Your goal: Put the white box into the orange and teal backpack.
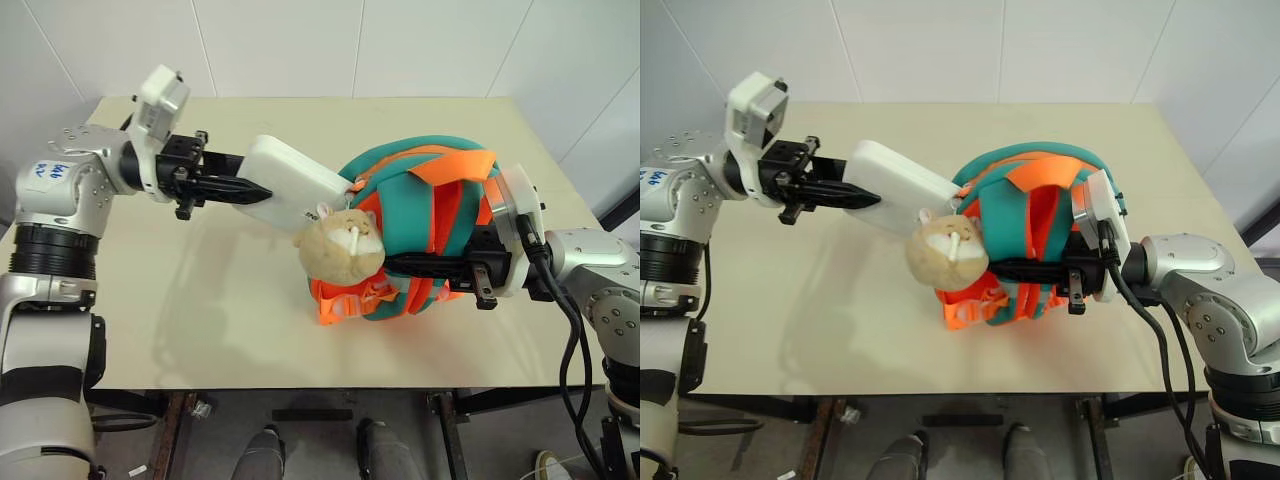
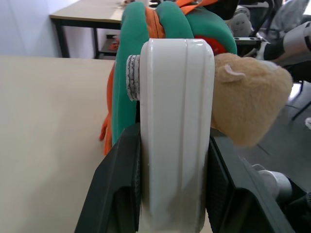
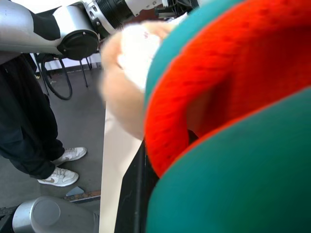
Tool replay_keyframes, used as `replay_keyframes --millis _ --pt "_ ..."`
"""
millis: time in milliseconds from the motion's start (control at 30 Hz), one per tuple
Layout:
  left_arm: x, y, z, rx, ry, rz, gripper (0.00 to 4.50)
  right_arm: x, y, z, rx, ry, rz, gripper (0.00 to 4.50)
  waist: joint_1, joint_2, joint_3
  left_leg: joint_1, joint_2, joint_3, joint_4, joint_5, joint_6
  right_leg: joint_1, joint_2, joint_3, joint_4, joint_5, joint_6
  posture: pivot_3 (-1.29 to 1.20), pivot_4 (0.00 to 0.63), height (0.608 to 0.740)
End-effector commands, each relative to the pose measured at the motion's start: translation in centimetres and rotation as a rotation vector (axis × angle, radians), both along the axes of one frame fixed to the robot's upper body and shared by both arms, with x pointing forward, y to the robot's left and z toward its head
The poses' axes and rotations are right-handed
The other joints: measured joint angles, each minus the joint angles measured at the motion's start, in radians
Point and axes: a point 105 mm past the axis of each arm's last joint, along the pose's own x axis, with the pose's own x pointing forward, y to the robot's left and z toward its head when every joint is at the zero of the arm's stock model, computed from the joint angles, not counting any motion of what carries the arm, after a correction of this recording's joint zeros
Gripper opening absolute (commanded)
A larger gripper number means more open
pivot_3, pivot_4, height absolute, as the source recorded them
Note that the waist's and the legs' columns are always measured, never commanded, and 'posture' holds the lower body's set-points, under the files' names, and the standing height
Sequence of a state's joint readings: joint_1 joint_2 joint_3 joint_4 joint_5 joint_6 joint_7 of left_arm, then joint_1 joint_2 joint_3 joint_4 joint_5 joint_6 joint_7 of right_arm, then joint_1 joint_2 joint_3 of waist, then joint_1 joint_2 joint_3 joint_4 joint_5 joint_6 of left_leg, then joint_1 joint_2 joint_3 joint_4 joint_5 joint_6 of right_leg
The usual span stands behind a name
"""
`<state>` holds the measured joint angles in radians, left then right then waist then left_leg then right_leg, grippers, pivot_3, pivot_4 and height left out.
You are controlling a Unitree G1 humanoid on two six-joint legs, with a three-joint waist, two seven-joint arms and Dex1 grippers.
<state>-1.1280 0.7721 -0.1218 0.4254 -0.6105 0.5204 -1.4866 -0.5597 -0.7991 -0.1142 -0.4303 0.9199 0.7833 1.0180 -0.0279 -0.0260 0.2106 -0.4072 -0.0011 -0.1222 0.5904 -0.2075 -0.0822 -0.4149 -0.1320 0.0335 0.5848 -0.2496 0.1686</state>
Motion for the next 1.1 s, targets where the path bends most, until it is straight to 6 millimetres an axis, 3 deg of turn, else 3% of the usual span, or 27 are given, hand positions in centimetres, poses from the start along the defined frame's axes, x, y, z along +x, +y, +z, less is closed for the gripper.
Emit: replay_keyframes --millis 33,233,567,733,933,1100 --pt "-0.6 -3.0 -0.3 0.008 -0.017 -0.051 1.28 -0.3 0.4 1.0 0.018 -0.067 0.009 0.00 0.001 0.000 0.000 0.000 0.000 0.000 0.000 0.000 0.000 0.000 0.000 0.000 0.000 0.000 0.000 0.00 0.150 0.740" --pt "0.6 -7.2 -3.2 0.069 0.009 0.002 1.28 -0.2 0.6 1.0 0.022 -0.069 0.009 0.00 0.003 0.000 0.000 0.000 0.000 0.000 0.001 0.000 0.000 0.000 0.000 0.000 0.001 0.000 0.001 0.00 0.150 0.740" --pt "1.7 -10.3 -5.5 0.110 -0.052 0.053 1.28 0.1 0.7 1.0 0.021 -0.071 0.001 0.00 0.003 0.000 0.000 0.000 0.000 0.000 0.003 0.000 0.000 0.001 0.000 0.001 0.001 0.000 0.001 0.00 0.150 0.740" --pt "1.6 -10.1 -4.4 0.077 -0.076 0.062 2.73 0.2 0.7 1.0 0.023 -0.071 -0.002 0.00 0.003 0.000 0.000 0.000 0.000 0.000 0.003 0.000 0.000 0.001 0.000 0.001 0.001 0.000 0.001 0.00 0.150 0.740" --pt "1.0 -7.4 -0.4 -0.037 -0.071 0.088 4.47 0.3 0.7 0.9 0.023 -0.070 -0.009 0.00 -0.001 0.000 0.000 0.000 0.000 0.000 0.003 0.000 0.000 0.001 0.000 0.001 0.001 0.000 0.001 0.00 0.150 0.740" --pt "0.9 -4.2 0.4 -0.050 -0.059 0.134 4.47 0.4 0.7 0.9 0.025 -0.068 -0.012 0.00 0.000 0.000 0.000 0.000 0.000 0.000 0.003 0.000 0.000 0.001 0.000 0.001 0.002 0.000 0.001 0.00 0.150 0.740"
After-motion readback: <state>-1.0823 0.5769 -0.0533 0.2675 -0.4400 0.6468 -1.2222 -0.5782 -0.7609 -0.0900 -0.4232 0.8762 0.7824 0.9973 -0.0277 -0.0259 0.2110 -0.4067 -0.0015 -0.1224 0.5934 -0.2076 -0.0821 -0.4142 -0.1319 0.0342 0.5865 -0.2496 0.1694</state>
